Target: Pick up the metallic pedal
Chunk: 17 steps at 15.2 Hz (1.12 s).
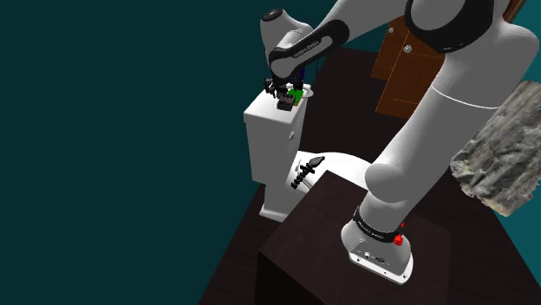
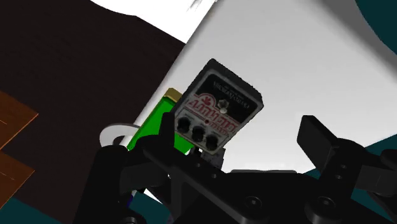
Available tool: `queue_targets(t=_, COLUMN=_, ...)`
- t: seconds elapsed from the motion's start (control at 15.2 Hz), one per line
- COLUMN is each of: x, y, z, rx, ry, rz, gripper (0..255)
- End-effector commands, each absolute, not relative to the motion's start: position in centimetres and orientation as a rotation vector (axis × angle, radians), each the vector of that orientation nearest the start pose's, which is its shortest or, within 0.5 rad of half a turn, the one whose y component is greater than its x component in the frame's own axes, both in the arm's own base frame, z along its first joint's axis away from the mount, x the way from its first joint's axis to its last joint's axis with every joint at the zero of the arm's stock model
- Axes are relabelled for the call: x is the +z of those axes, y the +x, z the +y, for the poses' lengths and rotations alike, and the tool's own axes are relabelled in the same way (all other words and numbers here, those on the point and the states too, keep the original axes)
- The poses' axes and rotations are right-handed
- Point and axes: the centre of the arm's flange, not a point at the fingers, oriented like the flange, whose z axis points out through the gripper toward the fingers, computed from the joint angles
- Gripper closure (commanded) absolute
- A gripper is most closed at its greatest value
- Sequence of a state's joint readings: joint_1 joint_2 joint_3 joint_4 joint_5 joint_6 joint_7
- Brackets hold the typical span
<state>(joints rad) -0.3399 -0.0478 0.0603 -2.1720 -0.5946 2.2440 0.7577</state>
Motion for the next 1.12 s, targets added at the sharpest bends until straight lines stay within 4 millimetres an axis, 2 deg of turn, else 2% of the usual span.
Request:
queue_targets(t=0.0, x=42.2, y=52.8, z=-18.3, rx=-0.46, ry=-3.343, rz=1.282, gripper=0)
queue_targets(t=0.33, x=41.4, y=55.5, z=-22.8, rx=-0.562, ry=-3.308, rz=1.464, gripper=0)
queue_targets(t=0.79, x=37.8, y=55.5, z=-22.8, rx=-0.562, ry=-3.308, rz=1.464, gripper=0)
queue_targets(t=0.92, x=37.4, y=55.5, z=-22.8, rx=-0.562, ry=-3.308, rz=1.464, gripper=0)
queue_targets(t=0.99, x=37.5, y=55.5, z=-22.8, rx=-0.562, ry=-3.308, rz=1.464, gripper=255)
queue_targets(t=1.06, x=37.6, y=55.6, z=-22.7, rx=-0.562, ry=-3.308, rz=1.464, gripper=255)
